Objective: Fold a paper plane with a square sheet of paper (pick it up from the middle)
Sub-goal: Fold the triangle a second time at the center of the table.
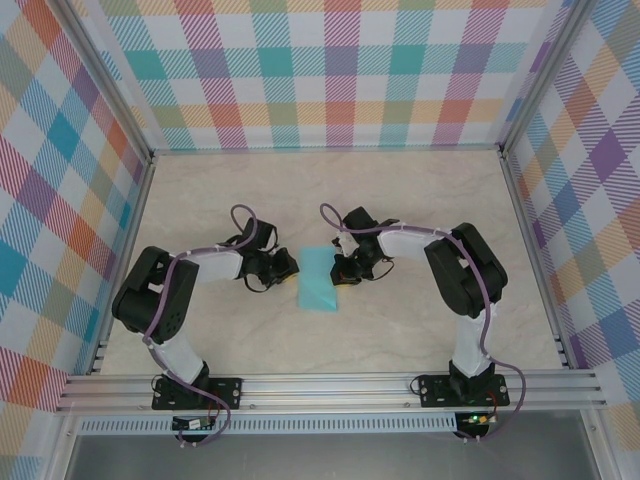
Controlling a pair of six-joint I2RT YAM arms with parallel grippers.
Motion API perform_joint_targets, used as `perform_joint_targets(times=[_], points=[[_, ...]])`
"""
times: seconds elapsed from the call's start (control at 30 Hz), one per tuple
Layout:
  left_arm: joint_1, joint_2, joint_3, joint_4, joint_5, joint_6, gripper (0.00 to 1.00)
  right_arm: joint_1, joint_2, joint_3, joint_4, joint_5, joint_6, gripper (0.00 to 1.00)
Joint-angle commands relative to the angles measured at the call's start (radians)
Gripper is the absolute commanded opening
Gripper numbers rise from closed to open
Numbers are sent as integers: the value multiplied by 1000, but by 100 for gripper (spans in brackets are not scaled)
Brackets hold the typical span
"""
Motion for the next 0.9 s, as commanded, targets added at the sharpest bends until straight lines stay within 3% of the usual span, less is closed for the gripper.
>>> perform_joint_targets(times=[0.0,0.17,0.43,0.87], points=[[-1,-65,22,-28,23,32,12,-3,58,-29,-64,186,-23,7],[-65,-82,-13,72,95,-20,12,-3,50,-29,-55,160,-20,7],[-113,5,-33,117,91,-50,11,-3,12,-22,-18,70,-22,7],[-132,77,-31,12,-6,-12,6,-2,-79,25,-44,19,-41,7]])
